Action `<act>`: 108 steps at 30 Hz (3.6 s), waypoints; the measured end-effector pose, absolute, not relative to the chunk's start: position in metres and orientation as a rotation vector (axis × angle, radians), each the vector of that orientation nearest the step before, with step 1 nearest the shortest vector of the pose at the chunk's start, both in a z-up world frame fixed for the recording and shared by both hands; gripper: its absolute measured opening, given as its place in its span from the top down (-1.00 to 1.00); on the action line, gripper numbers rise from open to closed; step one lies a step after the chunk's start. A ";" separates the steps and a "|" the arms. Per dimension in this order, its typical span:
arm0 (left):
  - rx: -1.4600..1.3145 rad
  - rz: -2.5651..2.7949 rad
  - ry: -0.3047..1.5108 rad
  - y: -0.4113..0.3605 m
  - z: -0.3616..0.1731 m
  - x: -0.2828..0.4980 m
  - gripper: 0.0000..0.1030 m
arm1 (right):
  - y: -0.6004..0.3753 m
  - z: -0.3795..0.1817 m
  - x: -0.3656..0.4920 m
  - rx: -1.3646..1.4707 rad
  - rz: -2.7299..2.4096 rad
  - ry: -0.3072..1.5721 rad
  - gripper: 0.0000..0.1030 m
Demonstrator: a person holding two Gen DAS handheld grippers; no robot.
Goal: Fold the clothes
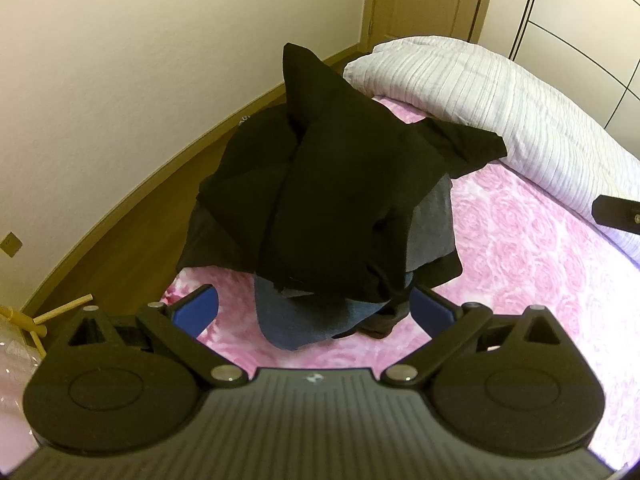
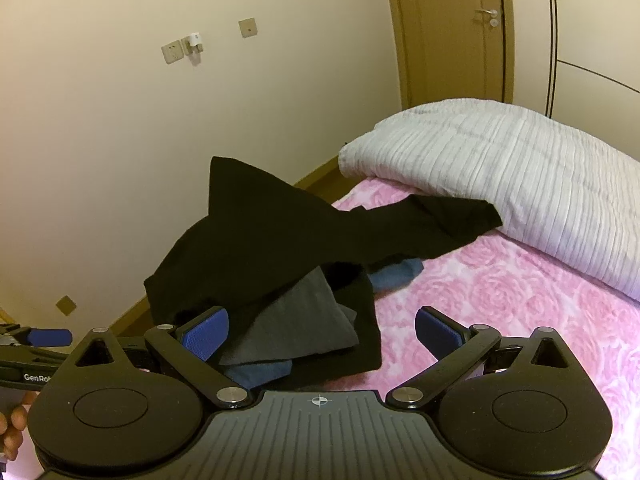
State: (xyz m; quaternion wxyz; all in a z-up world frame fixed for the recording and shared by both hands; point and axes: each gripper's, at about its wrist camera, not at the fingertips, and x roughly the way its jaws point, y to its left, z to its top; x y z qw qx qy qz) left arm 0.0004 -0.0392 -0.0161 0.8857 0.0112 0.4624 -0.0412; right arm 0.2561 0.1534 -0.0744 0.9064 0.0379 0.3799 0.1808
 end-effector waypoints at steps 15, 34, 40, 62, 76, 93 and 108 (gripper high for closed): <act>0.355 -0.136 0.786 -0.071 -0.035 -0.032 -0.91 | 0.134 -0.094 0.270 -0.008 0.507 0.797 -0.97; 0.701 -0.489 0.752 -0.065 -0.127 0.040 -0.52 | 0.256 -0.167 0.304 -0.511 0.753 0.723 -0.54; 0.641 -0.571 0.773 -0.047 -0.127 0.052 0.31 | 0.302 -0.186 0.319 -0.674 0.838 0.632 -0.54; 0.582 -0.556 0.447 -0.064 -0.070 0.066 0.79 | 0.264 -0.103 0.356 -0.456 0.685 0.463 0.97; 0.531 -1.075 0.174 -0.215 0.004 -0.015 1.00 | 0.044 -0.019 0.245 -0.074 0.115 0.443 0.98; 0.602 -1.053 0.715 -0.398 -0.116 -0.201 0.55 | -0.351 -0.188 -0.054 0.390 -0.434 0.829 0.98; 0.892 -1.110 0.784 -0.380 -0.223 -0.189 -0.13 | -0.360 -0.247 -0.136 0.423 -0.674 1.025 0.17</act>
